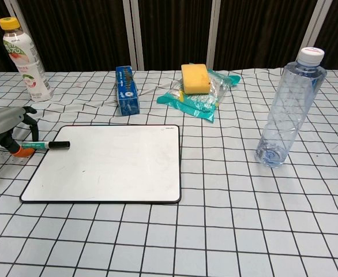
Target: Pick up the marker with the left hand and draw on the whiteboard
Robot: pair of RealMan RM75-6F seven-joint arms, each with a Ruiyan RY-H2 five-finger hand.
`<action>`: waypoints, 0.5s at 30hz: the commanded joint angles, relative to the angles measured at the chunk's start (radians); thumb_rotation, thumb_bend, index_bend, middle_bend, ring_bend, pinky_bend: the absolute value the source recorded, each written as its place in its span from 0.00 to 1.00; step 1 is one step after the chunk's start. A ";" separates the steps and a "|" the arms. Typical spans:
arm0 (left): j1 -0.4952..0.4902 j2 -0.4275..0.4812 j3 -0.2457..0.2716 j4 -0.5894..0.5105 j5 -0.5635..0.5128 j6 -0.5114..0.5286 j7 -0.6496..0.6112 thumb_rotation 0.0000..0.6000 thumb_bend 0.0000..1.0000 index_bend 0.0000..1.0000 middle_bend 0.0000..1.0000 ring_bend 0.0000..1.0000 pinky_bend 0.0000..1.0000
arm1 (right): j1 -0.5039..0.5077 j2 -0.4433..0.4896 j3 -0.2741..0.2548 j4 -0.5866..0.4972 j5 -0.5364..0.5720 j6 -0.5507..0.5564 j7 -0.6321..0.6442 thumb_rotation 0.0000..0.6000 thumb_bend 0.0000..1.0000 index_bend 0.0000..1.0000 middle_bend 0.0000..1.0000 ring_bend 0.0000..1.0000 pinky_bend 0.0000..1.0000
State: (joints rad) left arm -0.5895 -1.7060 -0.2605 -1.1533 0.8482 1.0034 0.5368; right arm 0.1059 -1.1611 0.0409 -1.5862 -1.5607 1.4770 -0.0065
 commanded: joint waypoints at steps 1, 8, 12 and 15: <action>0.001 0.000 0.001 -0.001 0.000 0.003 -0.002 1.00 0.56 0.62 0.00 0.00 0.00 | 0.000 0.000 0.000 0.000 0.001 0.000 0.000 1.00 0.31 0.00 0.00 0.00 0.00; 0.013 0.014 -0.005 -0.034 0.018 0.023 -0.046 1.00 0.57 0.65 0.02 0.00 0.00 | -0.001 0.001 0.000 -0.002 0.001 0.001 0.001 1.00 0.31 0.00 0.00 0.00 0.00; 0.031 0.043 -0.039 -0.125 0.082 0.072 -0.166 1.00 0.56 0.65 0.04 0.00 0.00 | -0.001 0.001 0.000 -0.002 0.000 0.001 0.000 1.00 0.31 0.00 0.00 0.00 0.00; 0.047 0.064 -0.071 -0.207 0.141 0.102 -0.291 1.00 0.56 0.65 0.04 0.00 0.00 | -0.001 0.001 0.000 -0.003 -0.001 0.000 0.000 1.00 0.31 0.00 0.00 0.00 0.00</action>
State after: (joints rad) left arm -0.5621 -1.6689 -0.2948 -1.2760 0.9253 1.0667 0.3616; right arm 0.1053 -1.1605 0.0405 -1.5890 -1.5612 1.4773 -0.0065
